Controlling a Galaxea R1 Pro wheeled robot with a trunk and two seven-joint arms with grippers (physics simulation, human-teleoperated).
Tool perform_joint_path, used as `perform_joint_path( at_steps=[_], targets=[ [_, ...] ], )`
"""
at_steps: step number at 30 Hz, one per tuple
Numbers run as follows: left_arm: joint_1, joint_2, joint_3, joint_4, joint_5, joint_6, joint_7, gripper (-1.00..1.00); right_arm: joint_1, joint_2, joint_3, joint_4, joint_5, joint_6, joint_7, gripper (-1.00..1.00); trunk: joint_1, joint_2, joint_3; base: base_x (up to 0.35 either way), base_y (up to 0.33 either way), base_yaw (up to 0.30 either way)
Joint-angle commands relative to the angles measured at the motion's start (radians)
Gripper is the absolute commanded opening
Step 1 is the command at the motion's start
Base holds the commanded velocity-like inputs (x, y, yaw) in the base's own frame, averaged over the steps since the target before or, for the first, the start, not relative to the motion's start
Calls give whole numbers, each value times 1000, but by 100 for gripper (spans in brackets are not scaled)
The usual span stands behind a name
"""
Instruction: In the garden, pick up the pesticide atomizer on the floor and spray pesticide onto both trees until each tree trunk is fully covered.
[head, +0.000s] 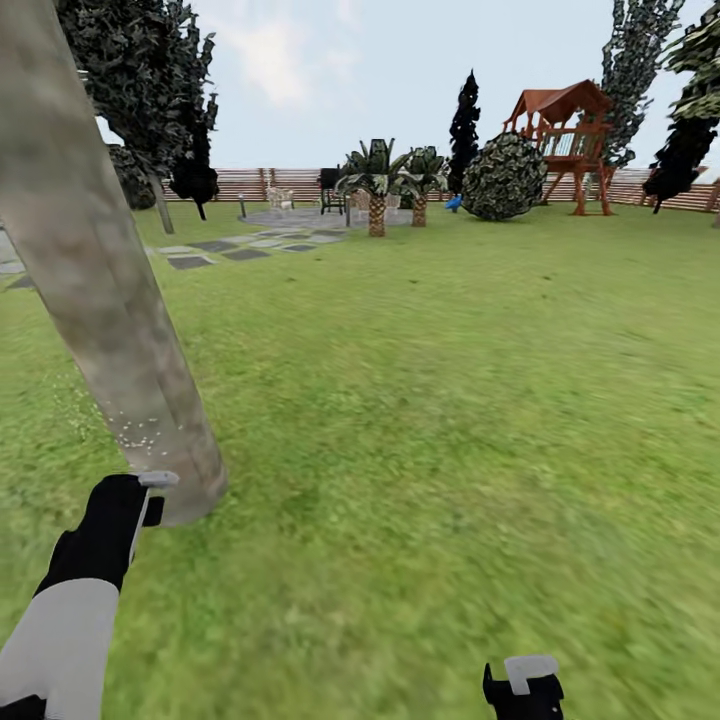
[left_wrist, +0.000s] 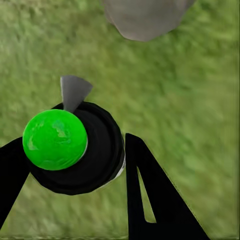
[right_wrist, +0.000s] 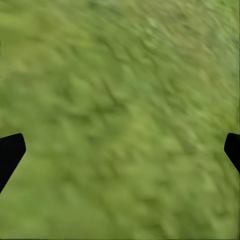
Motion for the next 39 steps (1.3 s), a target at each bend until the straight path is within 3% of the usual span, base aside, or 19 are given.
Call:
perform_joint_path(
  at_steps=[1, 7, 12, 14, 16, 17, 18, 20, 23, 25, 29, 39],
  targets=[
    [-2, -1, 0, -7, -5, 6, -2, -100, -1, 1, -8, 1, 10, -3, -3, 100, 0, 0, -1, -207, -220, 271],
    [-13, -10, -5, -82, -1, 56, -4, -100, -1, 1, -8, 0, 10, -3, -3, 100, 0, 0, -1, -156, -127, 276],
    [-110, -31, -20, -102, 2, 69, -4, -100, -1, 0, -8, 0, 10, -2, -3, 100, 0, 0, -1, -10, -8, 233],
    [-184, -72, -23, -47, 1, 70, -4, -100, -1, -1, -8, 0, 10, -2, -3, 100, 0, 0, -1, -1, 0, 27],
    [-211, -72, -22, -23, -1, 70, -4, -100, -1, -2, -8, 0, 10, -2, -3, 100, 0, 0, -1, 0, 0, 6],
    [-216, -67, -22, -19, -2, 70, -4, -100, -1, -2, -8, 0, 10, -2, -3, 100, 0, 0, -1, 0, 0, 3],
    [-223, -42, -19, -16, -5, 70, -4, -100, -1, -2, -8, 0, 10, -2, -3, 100, 0, 0, -1, 0, 0, 1],
    [-225, 44, -16, -13, 0, 71, -9, -100, -1, -3, -8, 0, 10, -1, -3, 100, 0, 0, -1, 0, 0, 0],
    [-218, 79, -22, -13, 1, 72, -11, -100, -1, -3, -8, 0, 10, -2, -3, 100, 0, 0, -1, 0, 0, 0],
    [-215, 57, -25, -13, 0, 70, -10, -100, -1, -3, -8, 0, 11, -2, -3, 100, 0, 0, -1, 0, 0, 0],
    [-223, -26, -43, -13, -5, 70, -6, -100, -1, -3, -8, 0, 10, -2, -3, 100, 0, 0, -1, 31, -18, 0],
    [-217, -24, -36, -19, -6, 74, -5, -100, -1, -3, -8, 0, 11, -3, -3, 100, 0, 0, -1, 204, -179, 0]
  ],
)
